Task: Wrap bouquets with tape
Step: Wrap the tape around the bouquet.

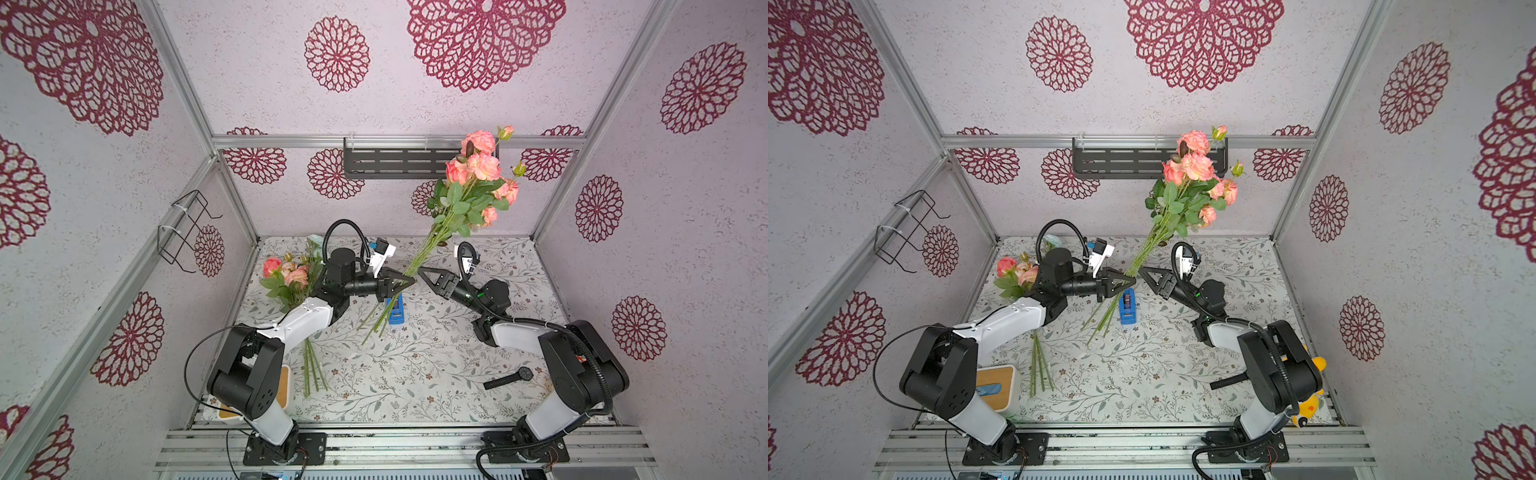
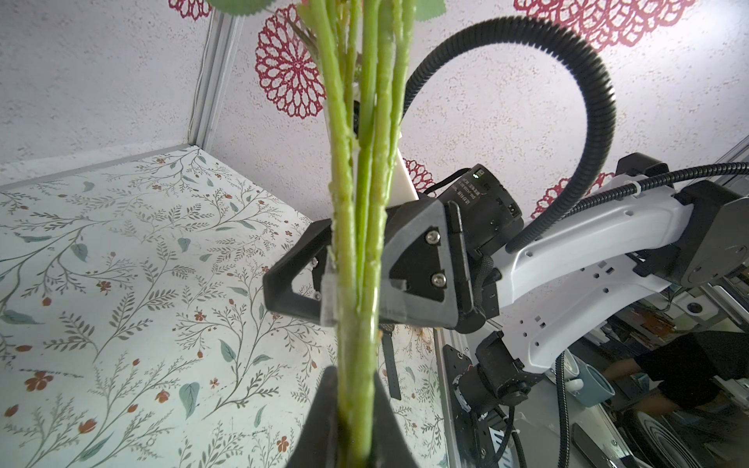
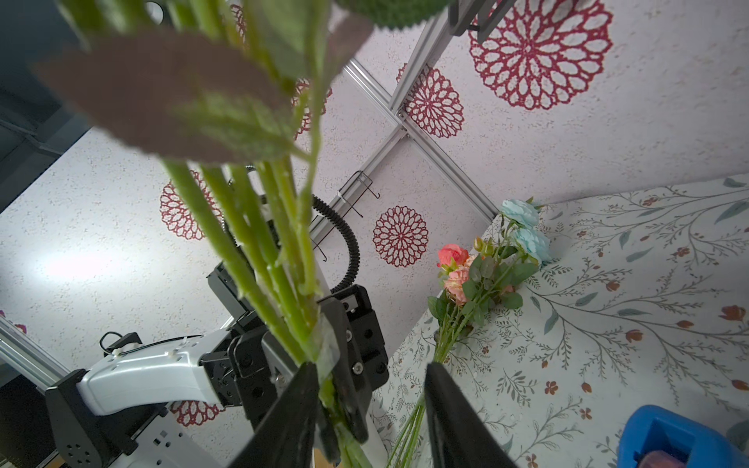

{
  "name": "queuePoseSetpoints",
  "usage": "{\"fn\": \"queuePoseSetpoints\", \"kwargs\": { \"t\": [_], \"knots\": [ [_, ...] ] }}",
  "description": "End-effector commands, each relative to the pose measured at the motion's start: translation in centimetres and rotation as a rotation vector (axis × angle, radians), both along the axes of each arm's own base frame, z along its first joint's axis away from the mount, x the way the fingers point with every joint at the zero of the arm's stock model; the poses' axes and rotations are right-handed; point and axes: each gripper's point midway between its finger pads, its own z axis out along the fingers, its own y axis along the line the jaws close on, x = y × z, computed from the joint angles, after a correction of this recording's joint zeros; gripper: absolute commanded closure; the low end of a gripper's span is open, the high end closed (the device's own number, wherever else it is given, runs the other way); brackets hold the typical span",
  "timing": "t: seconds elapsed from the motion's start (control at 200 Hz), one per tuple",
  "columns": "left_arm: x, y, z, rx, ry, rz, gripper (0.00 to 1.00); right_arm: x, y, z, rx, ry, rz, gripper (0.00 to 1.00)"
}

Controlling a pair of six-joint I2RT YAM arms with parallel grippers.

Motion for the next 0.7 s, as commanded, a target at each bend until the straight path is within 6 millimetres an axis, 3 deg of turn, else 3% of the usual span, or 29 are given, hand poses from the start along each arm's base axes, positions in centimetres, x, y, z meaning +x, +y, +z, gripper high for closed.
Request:
{"fn": "queuePoseSetpoints", "kwargs": {
  "t": [0.0,0.225,0.415,0.695],
  "knots": [
    [0.2,0.1,2.6,-0.043,-0.097,-0.003,1.00,-0.9,0.2,2.8,0.031,-0.108,0.026,0.54],
    [0.1,0.0,2.5,-0.043,-0.096,-0.003,1.00,-0.9,0.2,2.1,0.027,-0.084,0.013,0.53],
    [0.0,-0.2,2.1,-0.053,-0.081,-0.010,1.00,-1.0,1.6,3.0,0.044,-0.114,0.055,0.53],
    [0.1,-0.5,1.7,-0.054,-0.068,-0.014,1.00,-1.2,1.8,3.5,0.064,-0.120,0.057,0.50]
  ]
}}
